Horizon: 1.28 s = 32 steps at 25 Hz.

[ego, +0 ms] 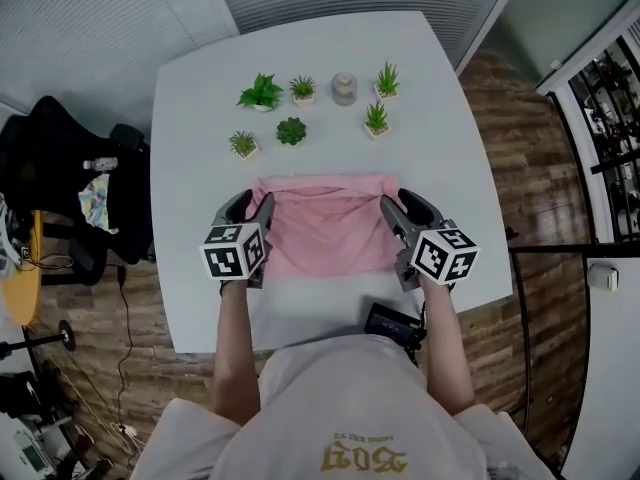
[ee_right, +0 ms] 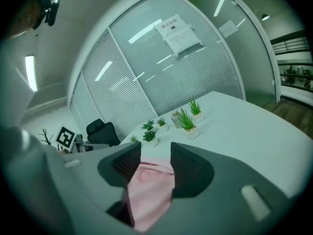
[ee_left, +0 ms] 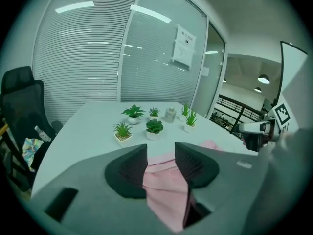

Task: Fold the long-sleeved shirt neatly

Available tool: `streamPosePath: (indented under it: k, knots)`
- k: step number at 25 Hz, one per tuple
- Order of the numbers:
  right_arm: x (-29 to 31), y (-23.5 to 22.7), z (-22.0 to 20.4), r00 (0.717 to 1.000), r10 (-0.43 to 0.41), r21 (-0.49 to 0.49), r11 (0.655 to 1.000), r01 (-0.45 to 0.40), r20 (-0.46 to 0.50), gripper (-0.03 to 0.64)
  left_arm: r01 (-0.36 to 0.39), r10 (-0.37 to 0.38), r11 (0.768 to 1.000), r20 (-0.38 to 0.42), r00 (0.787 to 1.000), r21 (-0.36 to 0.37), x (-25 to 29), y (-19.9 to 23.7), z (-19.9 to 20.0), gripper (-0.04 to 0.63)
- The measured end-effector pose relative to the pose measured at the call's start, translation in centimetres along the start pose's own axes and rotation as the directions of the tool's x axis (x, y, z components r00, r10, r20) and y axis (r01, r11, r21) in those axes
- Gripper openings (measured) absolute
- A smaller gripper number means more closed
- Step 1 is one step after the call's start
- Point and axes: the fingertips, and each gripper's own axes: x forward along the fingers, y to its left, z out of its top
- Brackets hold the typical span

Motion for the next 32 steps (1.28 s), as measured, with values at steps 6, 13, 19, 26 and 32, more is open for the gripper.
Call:
streamPosePath:
  k: [6,13,19,26,32]
  knots:
    - [-1.9,5.3,0.8,0.992,0.110,-0.003,0.994,-0.110,0.064,0.058,0.036,-0.036,0.999,0.063,0.997,0.003,-3.5,-1.8,0.6,0.078]
    - [-3.5,10.3,1.4,0.970,0.195,-0.045,0.981,-0.190,0.146,0.012,0.083,-0.081,0.997,0.138,0.987,-0.010,-6.8,-3.4,1.4,0.008]
    - [-3.5,11.0,1.7,0.981,0.112,-0.140,0.986,-0.090,0.159,0.012,0.090,-0.092,0.996,0.139,0.986,0.016,-7.6,-3.9,1.0,0.008]
    - [-3.2,10.4,1.2,0.990,0.057,-0.176,0.984,-0.034,0.128,0.012,0.105,-0.105,0.994,0.145,0.984,0.007,-7.5,-4.1,0.9,0.008]
    - [-3.2,10.2,1.1,0.991,0.054,-0.167,0.985,-0.032,0.124,0.012,0.126,-0.126,0.992,0.135,0.983,0.012,-7.1,-4.6,0.8,0.008]
